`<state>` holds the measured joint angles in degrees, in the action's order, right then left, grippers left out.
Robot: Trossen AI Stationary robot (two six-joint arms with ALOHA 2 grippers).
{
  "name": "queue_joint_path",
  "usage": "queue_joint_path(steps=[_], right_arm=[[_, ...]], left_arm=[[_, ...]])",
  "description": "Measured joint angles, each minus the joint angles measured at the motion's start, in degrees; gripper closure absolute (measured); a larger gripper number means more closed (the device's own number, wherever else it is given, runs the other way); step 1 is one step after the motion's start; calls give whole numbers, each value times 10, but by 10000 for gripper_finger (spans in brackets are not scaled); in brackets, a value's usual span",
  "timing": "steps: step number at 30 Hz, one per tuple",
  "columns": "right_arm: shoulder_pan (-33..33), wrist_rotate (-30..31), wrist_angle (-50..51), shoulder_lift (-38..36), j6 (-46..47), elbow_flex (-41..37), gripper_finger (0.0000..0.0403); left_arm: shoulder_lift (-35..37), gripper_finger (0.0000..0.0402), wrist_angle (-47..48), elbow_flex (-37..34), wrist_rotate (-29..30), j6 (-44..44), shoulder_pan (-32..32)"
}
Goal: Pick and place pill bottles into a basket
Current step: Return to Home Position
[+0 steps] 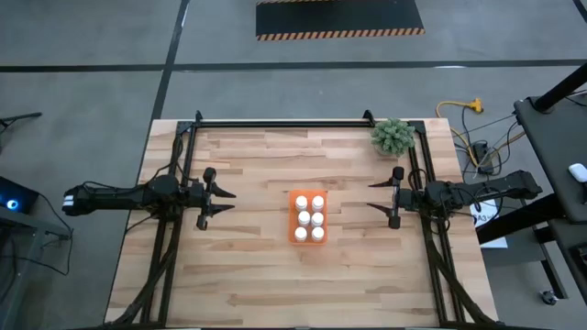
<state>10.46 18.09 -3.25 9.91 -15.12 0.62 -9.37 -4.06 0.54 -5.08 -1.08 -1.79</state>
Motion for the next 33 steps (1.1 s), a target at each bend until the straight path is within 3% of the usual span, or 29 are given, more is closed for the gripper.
queue_joint_path(steps=[33], right_arm=[[0,0,0,0,0,0,149]], left_arm=[[-1,274,0,0,0,0,0]])
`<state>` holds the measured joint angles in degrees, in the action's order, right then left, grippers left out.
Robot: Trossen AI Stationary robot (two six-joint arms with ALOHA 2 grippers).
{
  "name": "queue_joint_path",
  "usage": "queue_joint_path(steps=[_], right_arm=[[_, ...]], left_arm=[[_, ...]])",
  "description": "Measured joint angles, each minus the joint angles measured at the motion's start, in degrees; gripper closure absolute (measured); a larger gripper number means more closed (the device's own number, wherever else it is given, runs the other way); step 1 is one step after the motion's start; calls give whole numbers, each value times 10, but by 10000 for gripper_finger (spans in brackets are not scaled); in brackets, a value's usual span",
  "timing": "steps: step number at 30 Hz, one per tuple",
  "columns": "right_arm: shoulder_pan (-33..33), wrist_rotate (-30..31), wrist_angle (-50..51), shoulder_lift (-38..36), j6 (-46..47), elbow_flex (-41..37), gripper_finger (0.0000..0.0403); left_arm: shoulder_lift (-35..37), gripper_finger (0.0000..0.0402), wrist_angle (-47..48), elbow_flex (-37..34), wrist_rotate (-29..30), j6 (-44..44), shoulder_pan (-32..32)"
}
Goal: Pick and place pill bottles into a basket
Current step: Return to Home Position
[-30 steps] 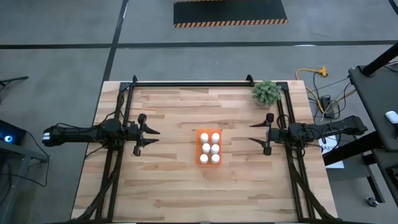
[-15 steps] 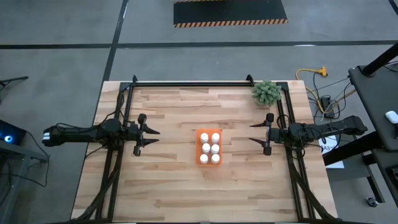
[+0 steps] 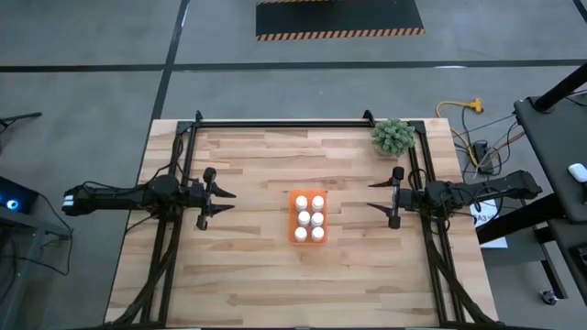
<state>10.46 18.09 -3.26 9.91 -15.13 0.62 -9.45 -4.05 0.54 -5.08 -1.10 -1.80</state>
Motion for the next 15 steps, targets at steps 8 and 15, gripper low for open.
queue_joint_path(steps=[8,15], right_arm=[[0,0,0,0,0,0,152],[0,0,0,0,1,0,152]], left_arm=[[1,274,0,0,0,0,0],[1,274,0,0,0,0,0]])
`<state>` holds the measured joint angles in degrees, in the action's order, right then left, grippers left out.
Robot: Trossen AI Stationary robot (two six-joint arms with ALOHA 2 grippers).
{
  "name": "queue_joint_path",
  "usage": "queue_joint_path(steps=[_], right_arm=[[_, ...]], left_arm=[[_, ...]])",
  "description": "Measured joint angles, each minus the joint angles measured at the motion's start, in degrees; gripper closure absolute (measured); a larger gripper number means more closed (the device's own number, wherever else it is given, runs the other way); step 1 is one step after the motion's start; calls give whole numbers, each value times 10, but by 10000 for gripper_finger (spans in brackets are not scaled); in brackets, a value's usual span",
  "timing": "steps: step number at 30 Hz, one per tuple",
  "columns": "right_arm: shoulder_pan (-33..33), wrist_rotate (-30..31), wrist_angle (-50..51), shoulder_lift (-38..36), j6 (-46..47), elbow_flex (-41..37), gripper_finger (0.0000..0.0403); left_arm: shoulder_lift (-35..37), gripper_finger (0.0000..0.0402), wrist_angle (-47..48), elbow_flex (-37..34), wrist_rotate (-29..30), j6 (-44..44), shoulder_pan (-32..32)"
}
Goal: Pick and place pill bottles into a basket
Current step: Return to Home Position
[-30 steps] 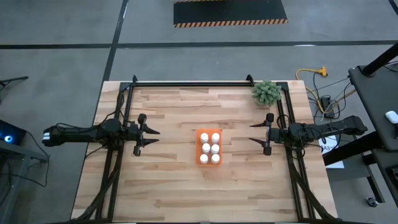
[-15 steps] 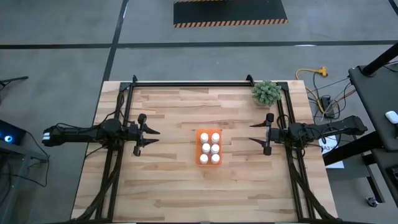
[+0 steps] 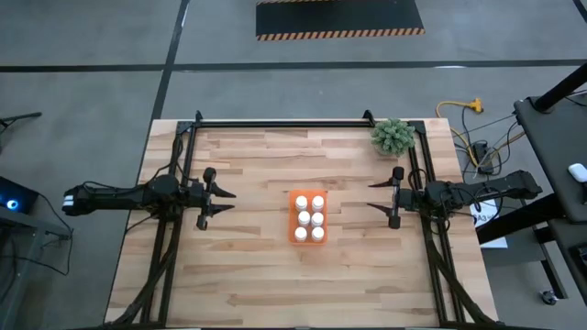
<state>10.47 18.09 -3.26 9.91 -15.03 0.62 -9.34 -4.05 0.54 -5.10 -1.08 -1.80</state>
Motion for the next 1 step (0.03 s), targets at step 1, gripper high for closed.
queue_joint_path(steps=[1], right_arm=[[0,0,0,0,-1,0,151]], left_arm=[[0,274,0,0,0,0,0]])
